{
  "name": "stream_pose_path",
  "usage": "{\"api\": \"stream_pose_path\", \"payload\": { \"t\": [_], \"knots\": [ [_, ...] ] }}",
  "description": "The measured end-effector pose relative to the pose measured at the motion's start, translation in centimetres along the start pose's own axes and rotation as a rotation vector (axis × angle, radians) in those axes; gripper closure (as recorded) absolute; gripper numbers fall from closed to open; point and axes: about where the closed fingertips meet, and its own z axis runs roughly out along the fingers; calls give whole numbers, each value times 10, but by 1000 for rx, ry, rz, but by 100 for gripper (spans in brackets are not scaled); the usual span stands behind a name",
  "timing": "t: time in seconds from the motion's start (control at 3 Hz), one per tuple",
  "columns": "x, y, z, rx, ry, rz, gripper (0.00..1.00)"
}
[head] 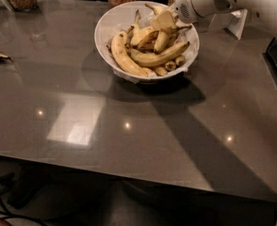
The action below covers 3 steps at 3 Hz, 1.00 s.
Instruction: Pick banana from white bowl
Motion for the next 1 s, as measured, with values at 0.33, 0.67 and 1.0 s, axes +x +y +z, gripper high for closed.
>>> {"api": "stream_pose_path", "payload": {
  "t": [0.33,0.67,1.0],
  "knots": [
    [3,2,8,-13,25,15,61],
    [3,6,12,-30,55,28,84],
    [1,6,10,-30,56,28,100]
  ]
}}
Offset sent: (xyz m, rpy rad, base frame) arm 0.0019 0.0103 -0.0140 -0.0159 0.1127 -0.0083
